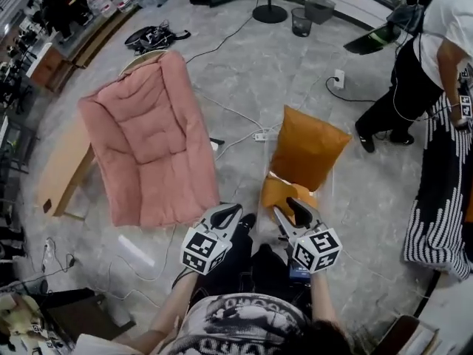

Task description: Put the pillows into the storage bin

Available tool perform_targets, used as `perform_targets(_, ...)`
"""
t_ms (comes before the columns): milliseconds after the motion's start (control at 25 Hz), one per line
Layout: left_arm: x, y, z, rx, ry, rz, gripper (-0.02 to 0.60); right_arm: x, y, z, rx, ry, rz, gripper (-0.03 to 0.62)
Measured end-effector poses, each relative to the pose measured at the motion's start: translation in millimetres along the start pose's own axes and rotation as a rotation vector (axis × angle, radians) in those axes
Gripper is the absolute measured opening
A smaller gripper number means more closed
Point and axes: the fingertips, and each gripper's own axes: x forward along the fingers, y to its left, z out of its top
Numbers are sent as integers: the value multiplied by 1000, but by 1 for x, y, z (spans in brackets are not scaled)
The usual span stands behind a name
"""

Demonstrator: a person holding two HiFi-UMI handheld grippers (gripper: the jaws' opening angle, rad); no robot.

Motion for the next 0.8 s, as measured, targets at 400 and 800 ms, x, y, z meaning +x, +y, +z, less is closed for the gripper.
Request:
perform_targets(400, -89, -13, -35, -134, -17, 238, 17, -7, 70, -25, -68, 82, 233, 137)
perform_targets(800, -171, 17, -70, -263, -62, 454, 17, 33, 157, -52, -184, 195, 483, 15)
